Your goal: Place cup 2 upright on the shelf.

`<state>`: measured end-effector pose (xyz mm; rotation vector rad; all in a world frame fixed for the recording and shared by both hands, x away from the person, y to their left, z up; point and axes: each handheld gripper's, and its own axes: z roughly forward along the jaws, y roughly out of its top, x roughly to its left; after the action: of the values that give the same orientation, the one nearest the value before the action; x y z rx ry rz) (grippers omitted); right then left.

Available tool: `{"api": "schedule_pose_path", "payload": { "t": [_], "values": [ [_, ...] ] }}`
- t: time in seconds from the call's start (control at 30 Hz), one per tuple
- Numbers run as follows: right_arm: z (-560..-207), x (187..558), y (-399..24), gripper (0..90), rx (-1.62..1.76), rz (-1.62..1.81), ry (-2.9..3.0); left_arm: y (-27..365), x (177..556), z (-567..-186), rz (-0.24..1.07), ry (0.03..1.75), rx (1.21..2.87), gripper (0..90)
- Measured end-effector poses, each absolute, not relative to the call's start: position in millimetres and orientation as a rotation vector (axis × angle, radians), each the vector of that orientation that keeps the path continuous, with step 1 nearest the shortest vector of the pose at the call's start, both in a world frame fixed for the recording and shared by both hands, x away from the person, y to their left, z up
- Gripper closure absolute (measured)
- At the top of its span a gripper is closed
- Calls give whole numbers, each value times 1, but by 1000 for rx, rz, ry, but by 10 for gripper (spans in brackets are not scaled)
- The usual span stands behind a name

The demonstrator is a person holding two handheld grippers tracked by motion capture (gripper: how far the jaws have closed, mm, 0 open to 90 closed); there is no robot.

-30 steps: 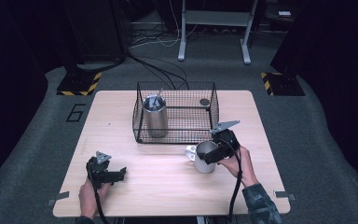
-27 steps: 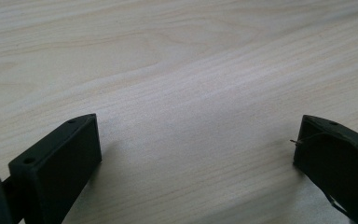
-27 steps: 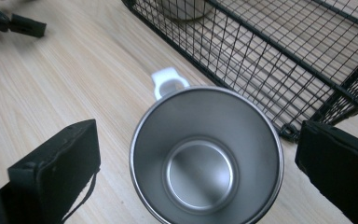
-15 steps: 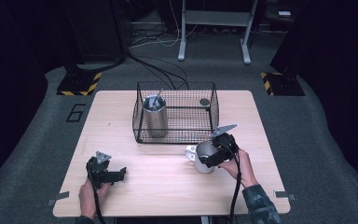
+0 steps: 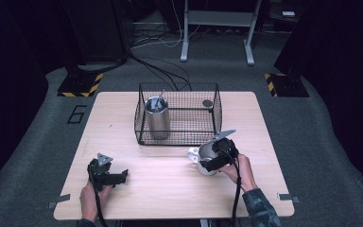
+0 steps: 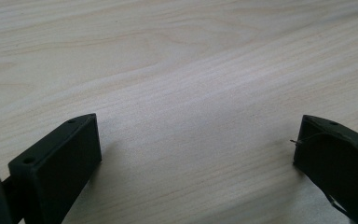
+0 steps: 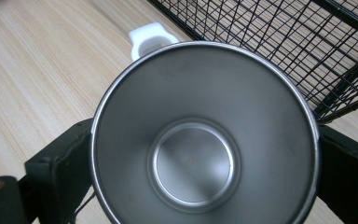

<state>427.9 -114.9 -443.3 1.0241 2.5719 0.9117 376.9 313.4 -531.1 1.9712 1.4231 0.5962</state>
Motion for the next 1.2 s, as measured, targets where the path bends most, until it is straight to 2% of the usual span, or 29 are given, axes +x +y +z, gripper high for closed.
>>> {"api": "schedule_pose_path", "payload": {
  "t": [0.47, 1.2],
  "values": [
    [-437, 425, -113, 55, 1008, 909, 2575, 314, 377, -531, 595, 1420, 1976, 3],
    [-387, 411, -118, 56, 984, 933, 2540, 314, 377, -531, 595, 1421, 1976, 3]
  ]
}}
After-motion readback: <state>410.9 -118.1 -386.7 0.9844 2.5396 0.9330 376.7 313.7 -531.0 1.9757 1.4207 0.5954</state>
